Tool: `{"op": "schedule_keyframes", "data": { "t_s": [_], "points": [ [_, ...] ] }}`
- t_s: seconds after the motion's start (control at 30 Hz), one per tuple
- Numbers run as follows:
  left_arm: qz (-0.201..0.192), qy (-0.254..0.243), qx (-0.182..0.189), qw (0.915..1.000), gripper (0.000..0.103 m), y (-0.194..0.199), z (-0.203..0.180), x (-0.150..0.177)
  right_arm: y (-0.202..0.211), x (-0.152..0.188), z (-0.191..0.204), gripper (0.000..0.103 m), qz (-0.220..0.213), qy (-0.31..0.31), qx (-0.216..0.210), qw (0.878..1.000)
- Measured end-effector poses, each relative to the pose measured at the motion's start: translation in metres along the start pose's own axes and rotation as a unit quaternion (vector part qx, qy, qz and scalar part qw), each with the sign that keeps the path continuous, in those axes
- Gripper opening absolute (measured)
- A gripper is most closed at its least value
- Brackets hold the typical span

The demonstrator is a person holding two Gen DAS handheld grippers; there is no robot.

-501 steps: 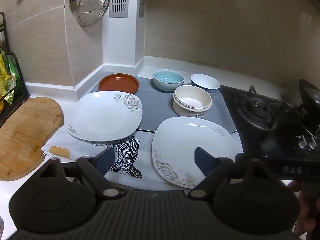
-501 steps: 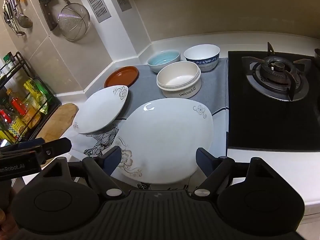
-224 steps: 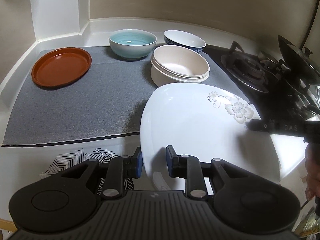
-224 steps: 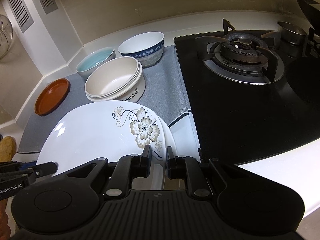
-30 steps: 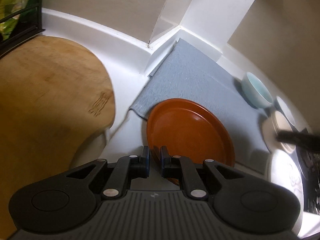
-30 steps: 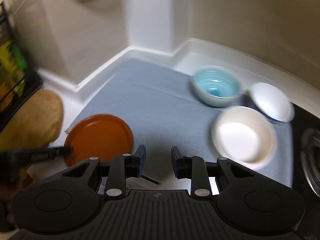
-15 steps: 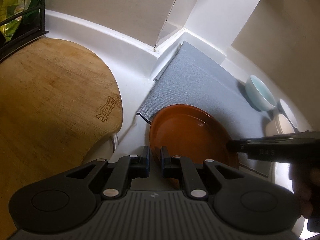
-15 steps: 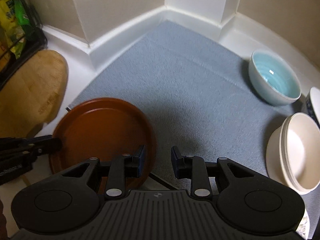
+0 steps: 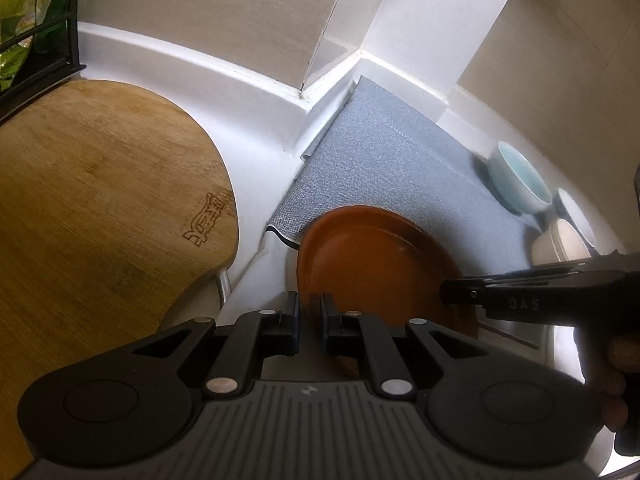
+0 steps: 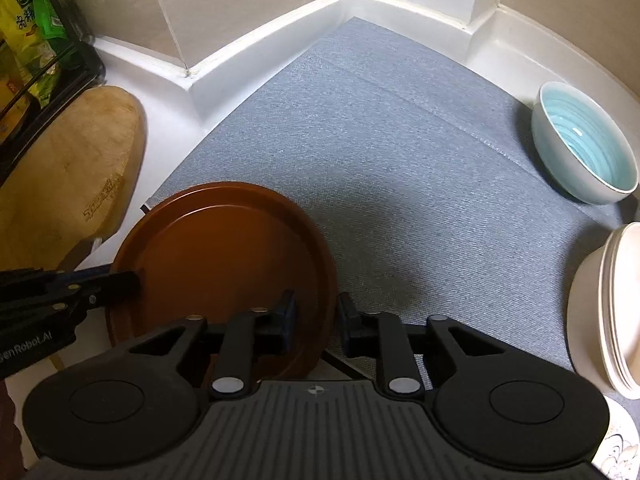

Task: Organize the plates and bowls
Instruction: 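Close both grippers on the rim of the terracotta plate and lift it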

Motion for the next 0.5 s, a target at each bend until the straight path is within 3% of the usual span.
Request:
{"op": "schedule_keyframes", "data": {
  "t_s": [0.1, 0.5],
  "points": [
    [-0.004, 0.002, -0.004, 1.0, 0.009, 0.004, -0.002, 0.0, 0.002, 0.002, -0.004, 0.01, -0.004, -0.008, -0.008, 1.0],
    [-0.048, -0.001, -0.027, 0.9985, 0.009, 0.041, -0.038, 0.007, 0.051, 0.012, -0.029, 0.008, -0.066, -0.018, -0.054, 0.996]
  ]
}}
Point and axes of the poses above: each gripper's, at about its wrist camera, not at the fingertips, and y roughly against the way its jaws point, z to its left, x to its underside, the point moved 1 cm from there along -y, roughly the way its jaws point, and after that the axes turned 6 degrees about x, right-handed, at the moved point
